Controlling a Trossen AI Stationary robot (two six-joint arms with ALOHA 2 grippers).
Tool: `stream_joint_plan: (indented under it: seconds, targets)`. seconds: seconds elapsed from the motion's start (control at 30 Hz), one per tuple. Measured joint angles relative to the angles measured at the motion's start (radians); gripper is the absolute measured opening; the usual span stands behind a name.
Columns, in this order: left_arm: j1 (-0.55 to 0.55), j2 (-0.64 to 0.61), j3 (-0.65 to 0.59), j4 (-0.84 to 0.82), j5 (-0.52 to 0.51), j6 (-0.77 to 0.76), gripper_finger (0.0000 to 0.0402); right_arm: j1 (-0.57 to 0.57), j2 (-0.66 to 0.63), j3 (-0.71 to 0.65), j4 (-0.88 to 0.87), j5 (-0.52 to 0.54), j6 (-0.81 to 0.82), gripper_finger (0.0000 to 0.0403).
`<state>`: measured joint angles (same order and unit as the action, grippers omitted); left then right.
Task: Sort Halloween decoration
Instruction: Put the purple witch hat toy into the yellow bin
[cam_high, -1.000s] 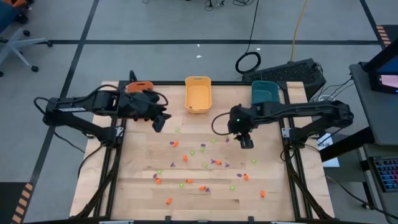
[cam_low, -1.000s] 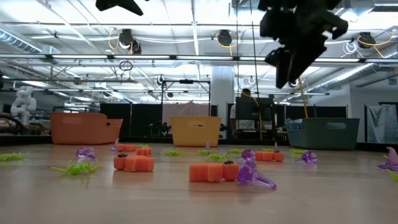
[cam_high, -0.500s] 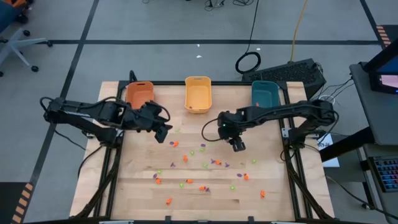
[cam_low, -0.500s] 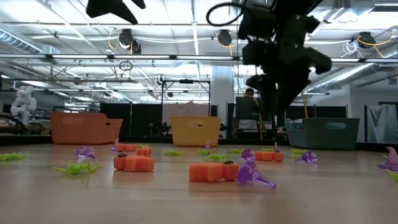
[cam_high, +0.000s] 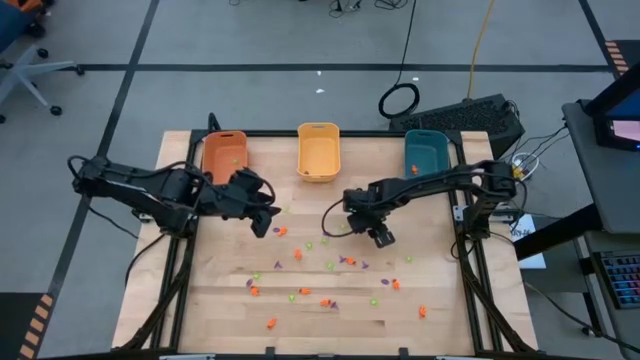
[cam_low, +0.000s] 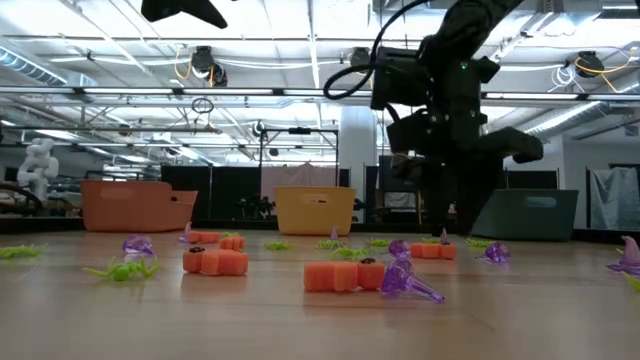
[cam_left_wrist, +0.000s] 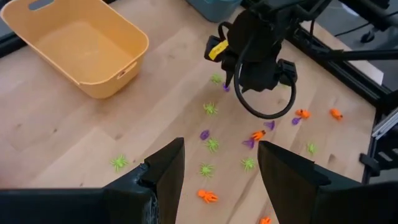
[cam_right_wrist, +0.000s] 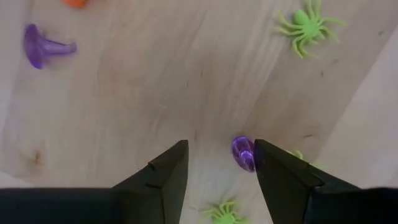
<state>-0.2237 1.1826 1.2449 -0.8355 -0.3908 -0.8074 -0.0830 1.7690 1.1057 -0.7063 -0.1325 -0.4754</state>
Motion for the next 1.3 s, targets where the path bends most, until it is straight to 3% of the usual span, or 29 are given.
stream_joint_plan:
  seconds: [0.77,1.03,1.3]
  targets:
    - [0.0,0.012,0.0,0.011,-0.02,0.003,0.0203,-0.003,0.008,0.0,-0.001,0.028,-0.001,0.0005]
    - [0.001,0.012,0.0,0.01,-0.075,0.036,0.0203,0.013,-0.021,0.0,-0.055,0.027,0.024,0.0002]
    - [0.001,0.011,0.0,0.011,-0.09,0.037,0.0203,0.013,-0.214,0.042,-0.113,0.024,0.247,0.0001]
